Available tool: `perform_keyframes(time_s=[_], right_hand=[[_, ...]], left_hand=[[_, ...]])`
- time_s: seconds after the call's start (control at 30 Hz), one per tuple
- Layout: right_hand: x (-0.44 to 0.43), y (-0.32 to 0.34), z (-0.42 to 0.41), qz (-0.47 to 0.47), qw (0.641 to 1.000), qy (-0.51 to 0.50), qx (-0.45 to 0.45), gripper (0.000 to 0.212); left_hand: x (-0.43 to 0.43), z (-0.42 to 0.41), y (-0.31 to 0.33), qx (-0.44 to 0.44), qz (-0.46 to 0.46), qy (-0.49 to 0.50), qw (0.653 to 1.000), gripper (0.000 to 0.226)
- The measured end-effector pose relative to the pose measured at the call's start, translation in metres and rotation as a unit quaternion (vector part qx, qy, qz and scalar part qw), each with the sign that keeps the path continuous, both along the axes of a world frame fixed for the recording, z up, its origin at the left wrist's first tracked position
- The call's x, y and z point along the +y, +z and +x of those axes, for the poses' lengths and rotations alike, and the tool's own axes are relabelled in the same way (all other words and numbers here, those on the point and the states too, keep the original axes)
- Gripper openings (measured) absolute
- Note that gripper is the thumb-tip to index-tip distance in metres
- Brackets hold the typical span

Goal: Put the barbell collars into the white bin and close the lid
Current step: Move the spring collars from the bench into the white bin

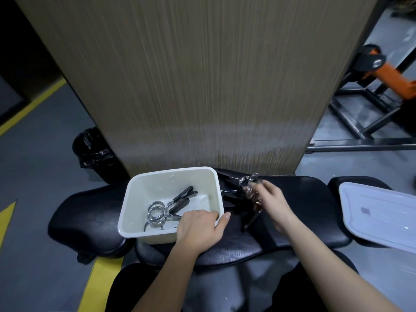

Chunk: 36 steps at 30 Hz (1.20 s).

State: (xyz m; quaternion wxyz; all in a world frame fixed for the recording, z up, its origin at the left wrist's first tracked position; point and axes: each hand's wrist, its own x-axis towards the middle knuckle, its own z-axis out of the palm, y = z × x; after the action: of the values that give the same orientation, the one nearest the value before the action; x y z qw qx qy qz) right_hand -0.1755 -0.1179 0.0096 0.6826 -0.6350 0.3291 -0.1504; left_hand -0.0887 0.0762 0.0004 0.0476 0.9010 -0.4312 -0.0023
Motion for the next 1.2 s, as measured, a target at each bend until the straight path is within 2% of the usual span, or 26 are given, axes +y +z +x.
perform_keyframes(time_s=[0.13, 0.2, 0.27, 0.33, 0.4, 0.43, 0.47, 0.57, 0.63, 0.7, 0.77, 0.87, 0.93, 1.0, 1.03, 1.13, 1.2], right_hand=[[0.002, 0.033, -0.006, 0.158, 0.981, -0.074, -0.083, 0.027], [0.006, 0.045, -0.009, 0.158, 0.981, -0.058, -0.099, 0.025], [0.012, 0.052, -0.014, 0.085, 0.993, -0.015, -0.083, 0.023], [0.016, 0.058, -0.021, -0.006, 0.998, 0.029, -0.06, 0.034], [0.016, 0.063, -0.025, -0.13, 0.988, 0.072, -0.04, 0.047], [0.016, 0.065, -0.027, -0.211, 0.972, 0.098, -0.034, 0.051], [0.015, 0.068, -0.028, -0.287, 0.949, 0.125, -0.031, 0.053], [0.019, 0.076, -0.027, -0.442, 0.877, 0.188, -0.021, 0.057], [0.024, 0.081, -0.022, -0.494, 0.836, 0.236, -0.013, 0.055], [0.029, 0.086, -0.014, -0.521, 0.806, 0.28, -0.013, 0.057], [0.036, 0.089, -0.003, -0.545, 0.781, 0.303, -0.029, 0.057], [0.049, 0.095, 0.012, -0.576, 0.749, 0.32, -0.068, 0.041], [0.055, 0.096, 0.022, -0.586, 0.745, 0.306, -0.088, 0.033], [0.058, 0.093, 0.034, -0.589, 0.751, 0.282, -0.094, 0.042], [0.059, 0.09, 0.04, -0.576, 0.766, 0.269, -0.095, 0.05], [0.061, 0.083, 0.055, -0.488, 0.84, 0.221, -0.086, 0.06], [0.06, 0.074, 0.058, -0.477, 0.854, 0.208, -0.026, 0.073]], left_hand=[[0.0, 0.0, -0.001, 0.005, -0.006, 0.002, 1.0, 0.064], [0.001, 0.001, -0.002, 0.01, -0.016, 0.021, 1.0, 0.067], [0.005, 0.002, -0.003, 0.027, -0.04, 0.038, 0.998, 0.064], [0.01, 0.003, -0.001, 0.104, -0.114, 0.049, 0.987, 0.051], [0.016, 0.007, 0.005, 0.222, -0.252, 0.066, 0.94, 0.036], [0.02, 0.009, 0.009, 0.245, -0.321, 0.082, 0.911, 0.036], [0.023, 0.012, 0.014, 0.231, -0.374, 0.091, 0.894, 0.042], [0.037, 0.018, 0.048, 0.13, -0.431, 0.061, 0.891, 0.051], [0.046, 0.024, 0.071, 0.105, -0.397, 0.001, 0.912, 0.054], [0.055, 0.034, 0.08, 0.064, -0.285, -0.051, 0.955, 0.054], [0.065, 0.049, 0.074, 0.016, -0.171, -0.079, 0.982, 0.05], [0.082, 0.066, 0.068, 0.021, -0.109, -0.071, 0.991, 0.025], [0.091, 0.068, 0.066, 0.067, -0.098, -0.082, 0.99, 0.015], [0.096, 0.065, 0.062, 0.131, -0.11, -0.089, 0.981, 0.012], [0.098, 0.063, 0.06, 0.141, -0.128, -0.088, 0.978, 0.011], [0.108, 0.063, 0.057, 0.116, -0.191, -0.053, 0.973, 0.01], [0.117, 0.069, 0.058, 0.088, -0.216, -0.024, 0.972, 0.009]])
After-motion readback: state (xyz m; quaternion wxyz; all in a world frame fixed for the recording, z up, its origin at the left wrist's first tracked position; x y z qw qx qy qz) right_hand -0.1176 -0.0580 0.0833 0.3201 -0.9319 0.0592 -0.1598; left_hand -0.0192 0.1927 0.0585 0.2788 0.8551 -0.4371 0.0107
